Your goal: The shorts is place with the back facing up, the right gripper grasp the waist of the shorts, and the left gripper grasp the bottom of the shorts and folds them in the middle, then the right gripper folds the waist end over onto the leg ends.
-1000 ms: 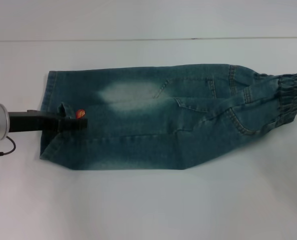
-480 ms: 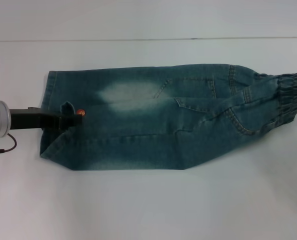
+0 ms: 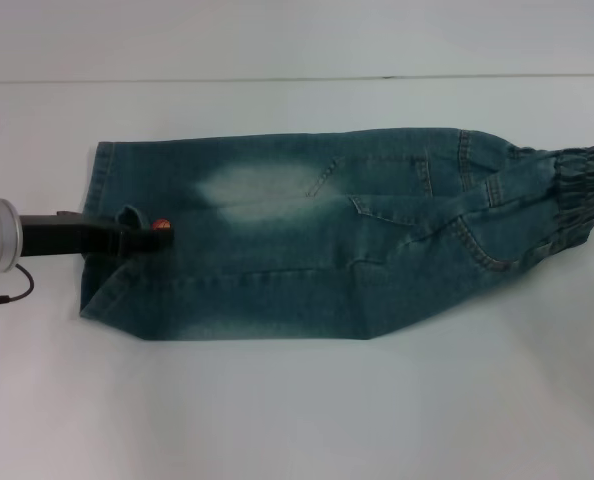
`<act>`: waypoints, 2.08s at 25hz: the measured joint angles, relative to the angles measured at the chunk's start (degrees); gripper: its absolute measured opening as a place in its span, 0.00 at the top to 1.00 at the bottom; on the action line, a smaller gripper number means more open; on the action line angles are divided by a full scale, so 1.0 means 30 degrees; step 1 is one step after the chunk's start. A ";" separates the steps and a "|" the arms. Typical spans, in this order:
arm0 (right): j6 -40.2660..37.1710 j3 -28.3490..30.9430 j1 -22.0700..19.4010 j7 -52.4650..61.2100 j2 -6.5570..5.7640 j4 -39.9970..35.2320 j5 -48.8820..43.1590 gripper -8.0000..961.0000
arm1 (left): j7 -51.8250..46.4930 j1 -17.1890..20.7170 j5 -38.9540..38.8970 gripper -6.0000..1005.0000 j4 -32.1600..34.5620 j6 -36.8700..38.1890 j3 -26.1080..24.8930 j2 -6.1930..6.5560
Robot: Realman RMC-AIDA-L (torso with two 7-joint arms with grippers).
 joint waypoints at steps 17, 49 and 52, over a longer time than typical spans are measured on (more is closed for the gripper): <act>0.0044 0.0005 -0.0036 0.0000 0.0022 0.0000 0.0001 0.90 | -0.1450 -0.0246 0.1650 0.25 0.0586 -0.0695 0.0164 -0.0238; 0.0061 0.0003 0.0000 0.0000 0.0088 0.0000 0.0001 0.89 | -0.1840 -0.0178 0.2237 0.91 0.1053 -0.1403 0.1523 -0.0300; 0.0054 0.0002 -0.0052 0.0000 0.0088 0.0000 0.0007 0.89 | -0.1838 -0.0149 0.2048 0.94 0.1270 -0.0984 0.1490 -0.0300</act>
